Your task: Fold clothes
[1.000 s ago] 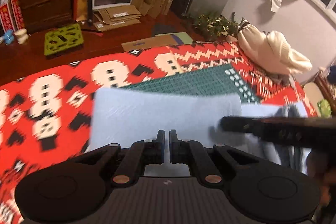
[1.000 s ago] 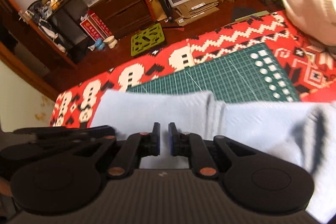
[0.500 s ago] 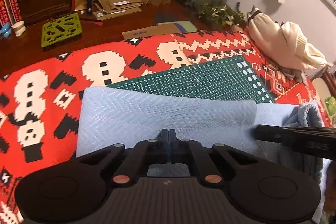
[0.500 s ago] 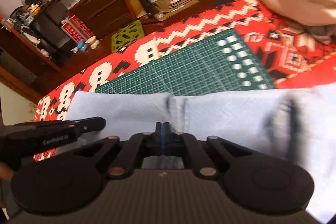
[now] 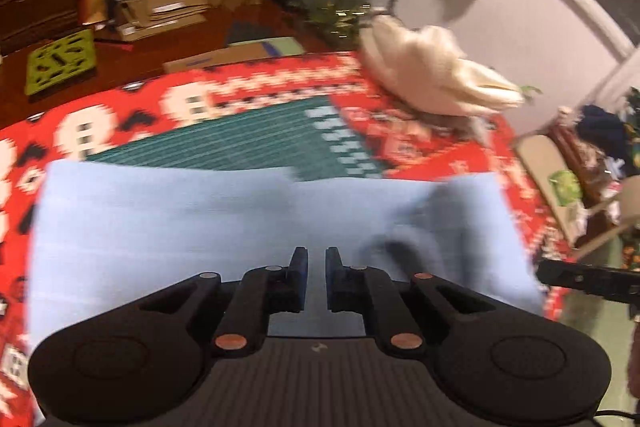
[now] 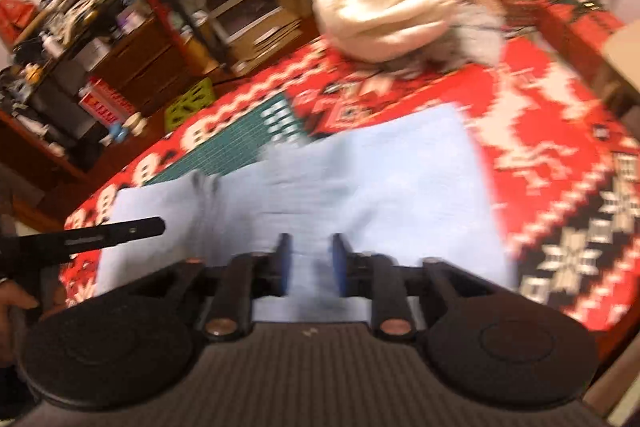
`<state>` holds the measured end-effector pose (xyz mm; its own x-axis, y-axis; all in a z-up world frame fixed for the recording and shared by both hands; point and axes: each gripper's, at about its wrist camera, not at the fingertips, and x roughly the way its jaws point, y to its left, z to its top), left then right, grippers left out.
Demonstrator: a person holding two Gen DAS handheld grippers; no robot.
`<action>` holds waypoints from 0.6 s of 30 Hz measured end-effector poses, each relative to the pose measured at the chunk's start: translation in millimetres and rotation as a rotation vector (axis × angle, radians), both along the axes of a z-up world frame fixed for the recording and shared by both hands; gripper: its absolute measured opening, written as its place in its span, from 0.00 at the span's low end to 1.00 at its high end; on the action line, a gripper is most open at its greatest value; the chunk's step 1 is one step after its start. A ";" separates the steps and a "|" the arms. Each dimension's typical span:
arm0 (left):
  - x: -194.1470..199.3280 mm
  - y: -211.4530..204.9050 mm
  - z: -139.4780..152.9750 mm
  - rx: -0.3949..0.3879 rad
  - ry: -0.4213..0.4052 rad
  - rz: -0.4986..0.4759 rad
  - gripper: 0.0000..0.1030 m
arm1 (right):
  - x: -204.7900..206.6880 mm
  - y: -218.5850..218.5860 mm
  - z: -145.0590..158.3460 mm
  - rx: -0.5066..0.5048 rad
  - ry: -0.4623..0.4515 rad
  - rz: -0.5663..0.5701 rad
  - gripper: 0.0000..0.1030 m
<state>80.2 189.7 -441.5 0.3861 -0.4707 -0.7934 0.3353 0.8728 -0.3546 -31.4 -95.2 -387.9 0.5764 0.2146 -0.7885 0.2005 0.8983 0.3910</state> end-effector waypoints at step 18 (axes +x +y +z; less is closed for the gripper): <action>-20.2 -134.8 -25.7 0.124 -0.021 -0.214 0.03 | -47.9 -133.5 -77.6 0.120 0.109 -0.167 0.48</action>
<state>60.1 54.9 -467.2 0.3050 -0.4433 -0.8429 0.5231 0.8175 -0.2407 -79.2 -228.7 -465.5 0.5243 0.2194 -0.8228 0.3899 0.7972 0.4610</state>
